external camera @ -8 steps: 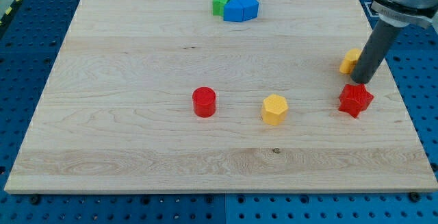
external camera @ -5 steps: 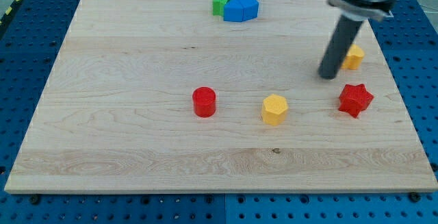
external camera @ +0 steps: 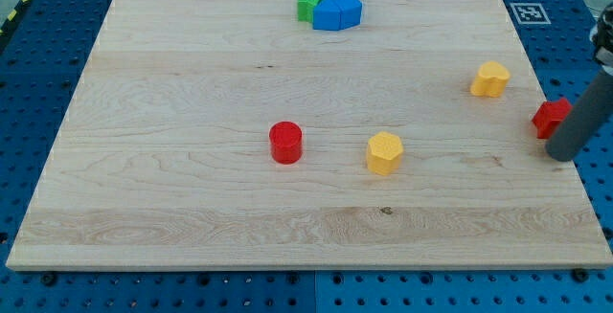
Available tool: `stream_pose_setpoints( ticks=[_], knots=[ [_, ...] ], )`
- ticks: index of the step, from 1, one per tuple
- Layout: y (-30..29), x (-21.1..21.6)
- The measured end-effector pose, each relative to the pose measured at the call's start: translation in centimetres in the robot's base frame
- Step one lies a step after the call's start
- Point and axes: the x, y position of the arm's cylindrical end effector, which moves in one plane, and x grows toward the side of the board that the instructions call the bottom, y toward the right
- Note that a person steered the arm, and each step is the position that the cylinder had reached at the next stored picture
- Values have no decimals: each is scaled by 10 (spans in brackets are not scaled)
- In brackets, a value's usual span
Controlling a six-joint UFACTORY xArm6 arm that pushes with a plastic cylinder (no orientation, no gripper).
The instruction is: Move the red star into the yellow heart
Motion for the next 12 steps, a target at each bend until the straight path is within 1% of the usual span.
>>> stream_pose_setpoints(
  ticks=[1, 2, 3, 5, 6, 7, 8, 9, 10, 12],
  knots=[
    [4, 33],
    [57, 24],
    [63, 6],
    [38, -38],
    [5, -47],
    [-15, -55],
    [-15, -47],
    [-33, -35],
    [-58, -35],
    [-58, -53]
  ],
)
